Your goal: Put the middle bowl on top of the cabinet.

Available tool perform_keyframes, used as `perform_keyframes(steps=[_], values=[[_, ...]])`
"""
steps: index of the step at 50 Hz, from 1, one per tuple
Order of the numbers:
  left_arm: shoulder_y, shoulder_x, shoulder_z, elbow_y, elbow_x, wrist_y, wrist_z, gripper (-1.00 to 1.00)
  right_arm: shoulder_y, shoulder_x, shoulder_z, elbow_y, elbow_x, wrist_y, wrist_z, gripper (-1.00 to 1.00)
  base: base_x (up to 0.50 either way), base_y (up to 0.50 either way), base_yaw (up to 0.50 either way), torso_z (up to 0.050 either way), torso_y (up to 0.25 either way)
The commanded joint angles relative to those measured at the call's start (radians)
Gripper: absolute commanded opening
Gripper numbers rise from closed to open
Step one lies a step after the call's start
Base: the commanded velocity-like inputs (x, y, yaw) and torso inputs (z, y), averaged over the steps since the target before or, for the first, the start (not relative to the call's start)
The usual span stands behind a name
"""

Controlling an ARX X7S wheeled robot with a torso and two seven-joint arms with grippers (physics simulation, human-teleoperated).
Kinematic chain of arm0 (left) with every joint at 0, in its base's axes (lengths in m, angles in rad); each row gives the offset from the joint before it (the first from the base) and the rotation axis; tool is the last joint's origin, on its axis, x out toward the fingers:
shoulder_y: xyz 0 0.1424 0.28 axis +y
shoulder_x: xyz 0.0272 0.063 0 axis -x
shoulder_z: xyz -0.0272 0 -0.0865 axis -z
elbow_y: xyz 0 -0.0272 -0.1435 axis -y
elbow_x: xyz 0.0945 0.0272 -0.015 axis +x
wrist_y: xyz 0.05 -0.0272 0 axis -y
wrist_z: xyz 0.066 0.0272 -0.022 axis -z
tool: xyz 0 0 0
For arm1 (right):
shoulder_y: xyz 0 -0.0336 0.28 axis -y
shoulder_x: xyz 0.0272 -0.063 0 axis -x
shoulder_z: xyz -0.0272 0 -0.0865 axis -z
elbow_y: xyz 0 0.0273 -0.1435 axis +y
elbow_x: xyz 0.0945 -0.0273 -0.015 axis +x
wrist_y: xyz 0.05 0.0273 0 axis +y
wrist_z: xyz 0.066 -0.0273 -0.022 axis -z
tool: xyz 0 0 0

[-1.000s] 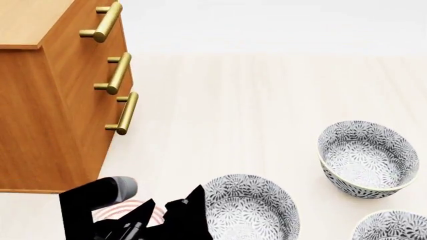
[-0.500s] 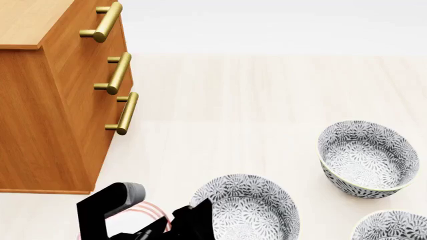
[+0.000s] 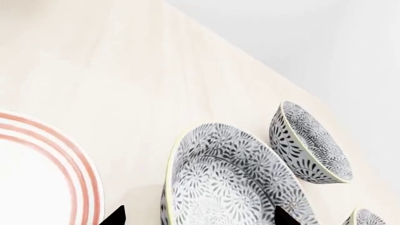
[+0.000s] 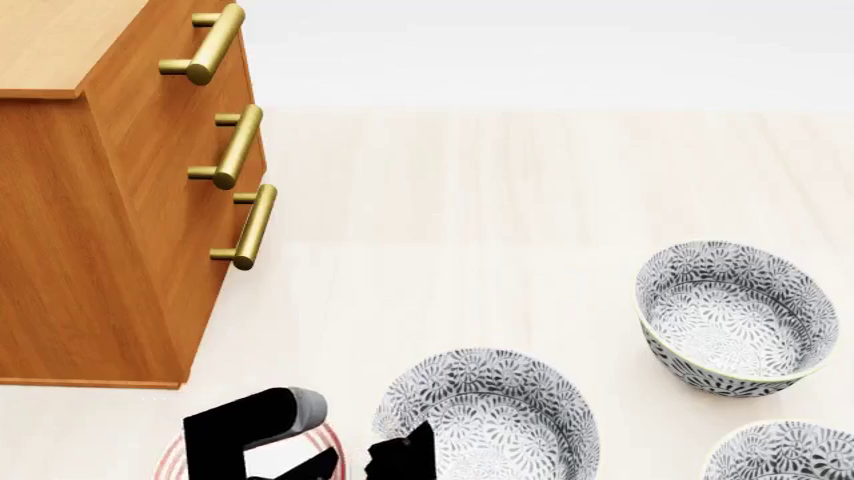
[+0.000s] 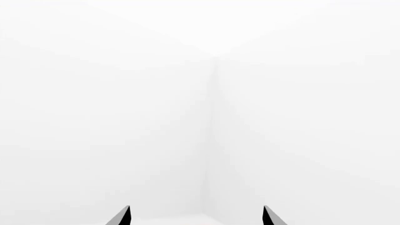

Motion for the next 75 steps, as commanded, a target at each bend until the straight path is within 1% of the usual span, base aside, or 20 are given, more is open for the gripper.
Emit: perform_keyframes(steps=[1,10,25,34,39,46,58,59,61,63,68,75], values=[[-0.009,-0.004,0.047,-0.032,0.025,0.013,0.009,1.00,-0.042,0.077,-0.006,-0.004,0.004,-0.033,0.082,1.00,0.00,0.00,0.00,0.000,0.000],[-0.013,-0.001,0.068,-0.064,0.025,0.027,0.023,1.00,-0.060,0.142,-0.029,-0.002,0.005,-0.053,0.150,1.00,0.00,0.00,0.00,0.000,0.000],[-0.023,0.006,0.091,-0.120,0.016,0.056,0.048,1.00,-0.081,0.167,-0.035,-0.006,-0.010,-0.067,0.179,1.00,0.00,0.00,0.00,0.000,0.000],[-0.036,0.006,0.107,-0.144,0.012,0.069,0.059,1.00,-0.082,0.141,-0.023,-0.007,-0.018,-0.068,0.153,1.00,0.00,0.00,0.00,0.000,0.000],[-0.040,0.008,0.118,-0.166,0.012,0.080,0.070,1.00,-0.083,0.167,-0.034,-0.007,-0.018,-0.070,0.175,1.00,0.00,0.00,0.00,0.000,0.000],[-0.054,0.013,0.127,-0.203,0.011,0.093,0.075,1.00,-0.083,0.108,-0.008,-0.007,-0.030,-0.067,0.113,1.00,0.00,0.00,0.00,0.000,0.000],[-0.066,0.018,0.141,-0.268,0.004,0.121,0.093,1.00,-0.083,0.077,0.010,-0.007,-0.037,-0.067,0.079,1.00,0.00,0.00,0.00,0.000,0.000],[-0.066,0.017,0.141,-0.267,0.002,0.122,0.090,-1.00,-0.083,0.071,0.013,-0.007,-0.038,-0.068,0.073,1.00,0.00,0.00,0.00,0.000,0.000],[-0.067,0.014,0.143,-0.258,-0.001,0.126,0.089,-1.00,-0.083,0.075,0.011,-0.007,-0.039,-0.068,0.076,1.00,0.00,0.00,0.00,0.000,0.000],[-0.060,0.010,0.147,-0.243,0.022,0.152,0.082,-1.00,-0.083,0.093,0.005,-0.007,-0.035,-0.069,0.094,1.00,0.00,0.00,0.00,0.000,0.000],[-0.062,0.000,0.155,-0.226,0.019,0.157,0.076,-1.00,-0.083,0.142,-0.020,-0.007,-0.032,-0.073,0.146,1.00,0.00,0.00,0.00,0.000,0.000],[-0.056,-0.030,0.198,-0.145,0.119,0.221,0.065,-1.00,-0.083,0.159,-0.027,-0.007,-0.034,-0.074,0.163,1.00,0.00,0.00,0.00,0.006,-0.020]])
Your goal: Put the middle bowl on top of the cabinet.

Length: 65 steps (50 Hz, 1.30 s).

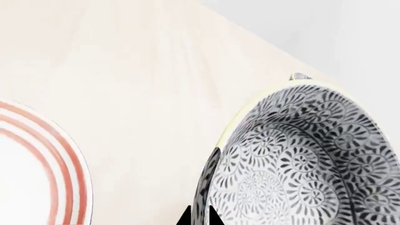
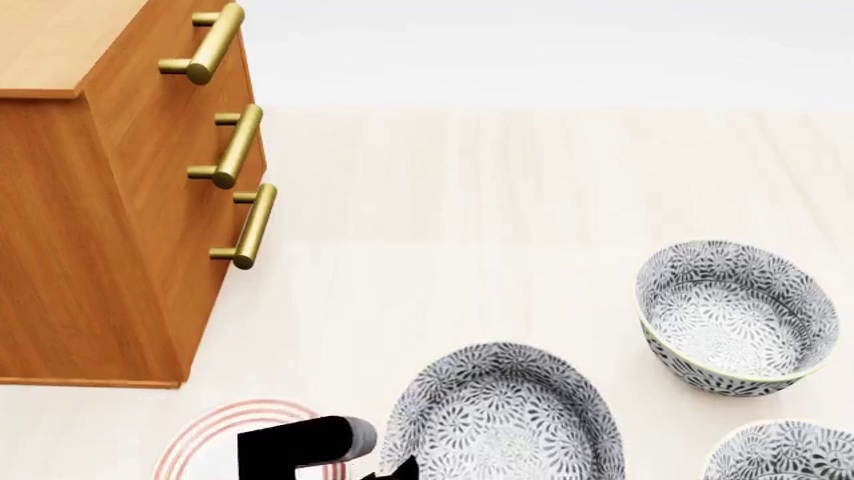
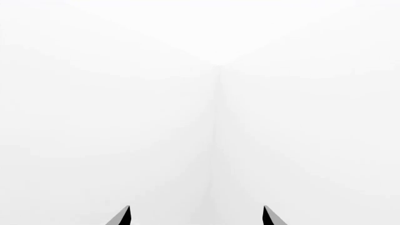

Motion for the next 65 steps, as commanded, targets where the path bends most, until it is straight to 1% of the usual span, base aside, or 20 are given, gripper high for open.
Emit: perform_keyframes(steps=[1,3,7,13,17,19,25,34,42,46,49,50,51,52,53,56,59,60,65], values=[[0.004,-0.033,0.037,0.094,0.082,0.071,-0.016,-1.00,0.000,0.041,-0.018,0.000,0.000,-0.003,0.041,1.00,0.00,0.00,0.00,0.045,-0.102],[-0.002,-0.043,0.057,0.115,0.120,0.073,-0.030,-1.00,0.000,0.058,-0.026,0.000,0.001,-0.004,0.058,1.00,0.00,0.00,0.00,0.050,-0.105],[-0.007,-0.053,0.067,0.141,0.141,0.076,-0.047,-1.00,0.000,0.089,-0.039,0.000,0.002,-0.007,0.089,1.00,0.00,0.00,0.00,0.050,-0.104],[-0.018,-0.069,0.090,0.184,0.207,0.089,-0.083,-1.00,0.000,0.089,-0.035,0.000,0.001,-0.007,0.087,1.00,0.00,0.00,0.00,0.050,-0.093],[-0.025,-0.082,0.088,0.239,0.204,0.073,-0.114,-1.00,0.000,0.103,-0.038,0.000,0.003,-0.009,0.098,1.00,0.00,0.00,0.00,0.050,-0.001],[-0.026,-0.086,0.086,0.260,0.200,0.068,-0.126,-1.00,0.000,0.118,-0.044,0.000,0.005,-0.010,0.113,1.00,0.00,0.00,0.00,0.050,0.116],[-0.038,-0.100,0.084,0.333,0.191,0.041,-0.169,-1.00,0.000,0.222,-0.085,0.000,0.019,-0.019,0.218,1.00,0.00,0.00,0.00,0.050,0.182],[-0.065,-0.120,0.080,0.447,0.166,0.004,-0.214,-1.00,0.000,0.344,-0.127,0.000,0.034,-0.039,0.340,1.00,0.00,0.00,0.00,0.049,0.193],[-0.120,-0.128,0.068,0.543,0.121,-0.048,-0.257,-1.00,0.000,0.341,-0.121,0.000,0.033,-0.037,0.337,1.00,0.00,0.00,0.00,0.049,0.194],[-0.216,-0.128,0.028,0.636,0.017,-0.123,-0.317,-1.00,0.000,0.340,-0.123,0.000,0.027,-0.038,0.339,1.00,0.00,0.00,0.00,0.050,0.193],[-0.345,-0.125,-0.030,0.706,-0.110,-0.192,-0.388,-1.00,0.000,0.347,-0.123,0.000,0.026,-0.041,0.344,1.00,0.00,0.00,0.00,0.049,0.193],[-0.372,-0.123,-0.045,0.716,-0.139,-0.203,-0.407,-1.00,0.000,0.347,-0.123,0.000,0.026,-0.040,0.345,1.00,0.00,0.00,0.00,0.049,0.193],[-0.429,-0.123,-0.072,0.727,-0.181,-0.219,-0.430,-1.00,0.000,0.346,-0.123,0.000,0.023,-0.042,0.345,1.00,0.00,0.00,0.00,0.049,0.191],[-0.448,-0.123,-0.082,0.727,-0.199,-0.225,-0.441,-1.00,0.000,0.346,-0.123,0.000,0.023,-0.041,0.346,1.00,0.00,0.00,0.00,0.049,0.191],[-0.503,-0.125,-0.103,0.732,-0.232,-0.240,-0.459,-1.00,0.000,0.346,-0.124,0.000,0.022,-0.040,0.346,1.00,0.00,0.00,0.00,0.050,0.193],[-0.604,-0.133,-0.146,0.719,-0.313,-0.268,-0.498,-1.00,0.000,0.342,-0.123,0.000,0.015,-0.040,0.347,1.00,0.00,0.00,0.00,0.048,0.199],[-0.698,-0.144,-0.179,0.690,-0.369,-0.289,-0.510,-1.00,0.000,0.342,-0.121,0.000,0.012,-0.037,0.348,1.00,0.00,0.00,0.00,0.045,0.215],[-0.724,-0.151,-0.180,0.682,-0.355,-0.293,-0.497,-1.00,0.000,0.342,-0.118,0.000,0.015,-0.037,0.348,1.00,0.00,0.00,0.00,0.045,0.215],[-0.933,-0.182,-0.240,0.563,-0.424,-0.337,-0.474,-1.00,0.001,0.350,-0.102,0.000,0.031,-0.034,0.349,1.00,0.00,0.00,0.00,0.045,0.196]])
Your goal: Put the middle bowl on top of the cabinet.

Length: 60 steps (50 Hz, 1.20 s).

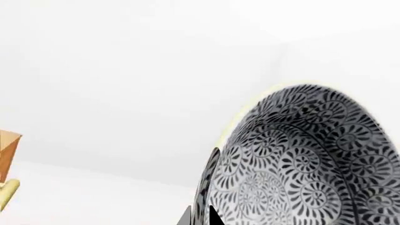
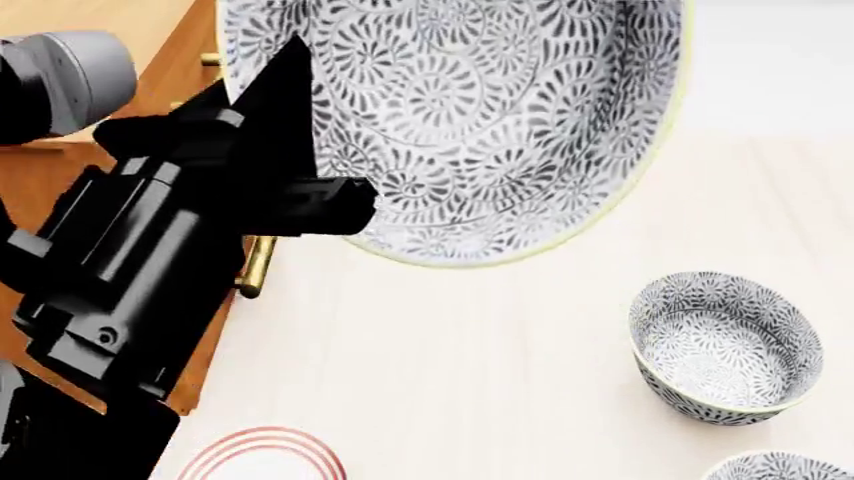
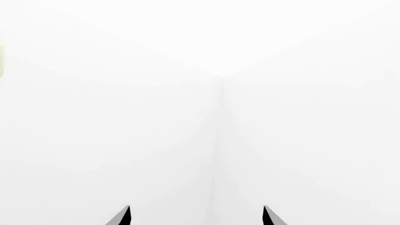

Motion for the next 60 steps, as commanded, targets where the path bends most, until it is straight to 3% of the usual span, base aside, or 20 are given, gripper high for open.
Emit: perform_keyframes(steps=[1,7,12,18,22,40,52,60], values=[[-0.389,-0.042,-0.131,-0.091,-0.188,-0.102,-0.037,-1.00,0.001,0.011,0.014,0.000,0.010,0.003,0.009,1.00,0.00,0.00,0.00,0.048,0.168],[-0.501,-0.033,-0.164,-0.163,-0.307,-0.126,0.000,-1.00,0.014,0.033,0.030,0.000,0.043,0.004,0.009,1.00,0.00,0.00,0.00,0.050,0.133],[-0.556,-0.034,-0.153,-0.232,-0.307,-0.146,-0.011,-1.00,0.053,0.050,0.018,0.000,0.069,0.014,0.009,1.00,0.00,0.00,0.00,0.050,0.116],[-0.617,-0.016,-0.163,-0.356,-0.395,-0.167,-0.118,-1.00,0.124,0.053,-0.040,0.000,0.079,0.025,0.009,1.00,0.00,0.00,0.00,0.000,0.000],[-0.638,-0.006,-0.167,-0.464,-0.417,-0.165,-0.197,-1.00,0.097,0.051,-0.008,0.000,0.081,0.023,0.009,1.00,0.00,0.00,0.00,0.000,0.000],[-0.662,0.035,-0.212,-0.775,-0.391,-0.053,-0.429,-1.00,0.024,0.044,0.044,0.000,0.060,0.003,0.009,1.00,0.00,0.00,0.00,0.000,0.000],[-0.649,0.035,-0.201,-0.989,-0.330,0.008,-0.433,-1.00,0.006,0.040,0.056,0.000,0.054,0.002,0.009,1.00,0.00,0.00,0.00,0.000,0.000],[-0.663,0.031,-0.183,-1.109,-0.301,0.019,-0.360,-1.00,0.002,0.033,0.052,0.000,0.045,0.005,0.009,1.00,0.00,0.00,0.00,0.000,0.000]])
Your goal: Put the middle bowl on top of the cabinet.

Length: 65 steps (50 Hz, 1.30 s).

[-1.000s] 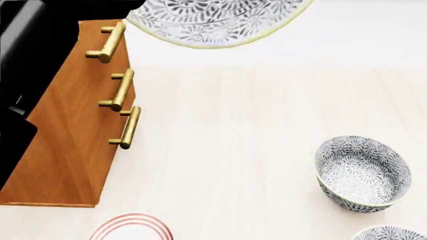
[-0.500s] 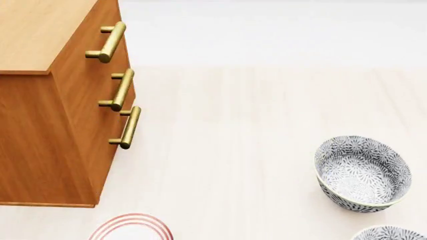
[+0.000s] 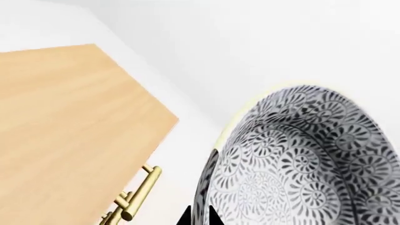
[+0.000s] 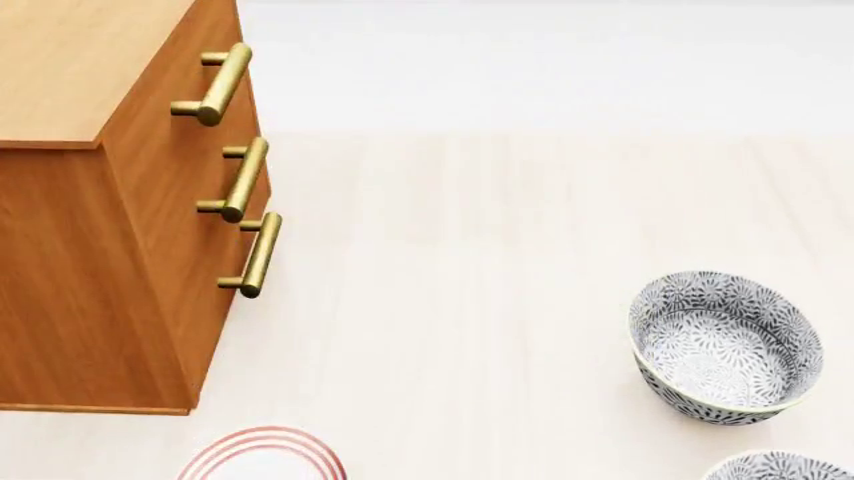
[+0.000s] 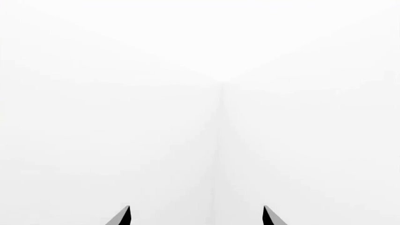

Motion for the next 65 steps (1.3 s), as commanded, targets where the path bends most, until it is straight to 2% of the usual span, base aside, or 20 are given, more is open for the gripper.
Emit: perform_keyframes(steps=[1,6,20,36,49,65], values=[[-0.017,-0.001,0.008,-0.174,0.040,0.041,0.042,-1.00,-0.011,-0.008,0.004,0.000,-0.009,0.002,0.000,1.00,0.00,0.00,0.00,0.000,0.000],[-0.020,-0.001,0.011,-0.211,0.043,0.042,0.046,-1.00,-0.009,-0.003,0.006,0.000,-0.003,0.002,0.000,1.00,0.00,0.00,0.00,0.000,0.000],[-0.017,0.009,0.014,-0.399,0.099,0.141,0.168,-1.00,-0.012,-0.020,-0.013,0.000,-0.025,0.009,0.000,1.00,0.00,0.00,0.00,0.000,0.000],[-0.017,0.017,0.011,-0.512,0.138,0.235,0.248,-1.00,-0.012,-0.030,-0.026,0.000,-0.042,0.008,0.000,1.00,0.00,0.00,0.00,0.000,0.001],[-0.070,0.052,0.030,-0.772,0.180,0.299,0.363,-1.00,-0.012,-0.020,-0.011,0.000,-0.027,0.014,0.000,1.00,0.00,0.00,0.00,0.000,0.000],[-0.075,0.015,0.012,-0.772,0.196,0.396,0.337,-1.00,-0.011,-0.035,-0.035,0.000,-0.044,0.015,0.000,1.00,0.00,0.00,0.00,0.000,0.001]])
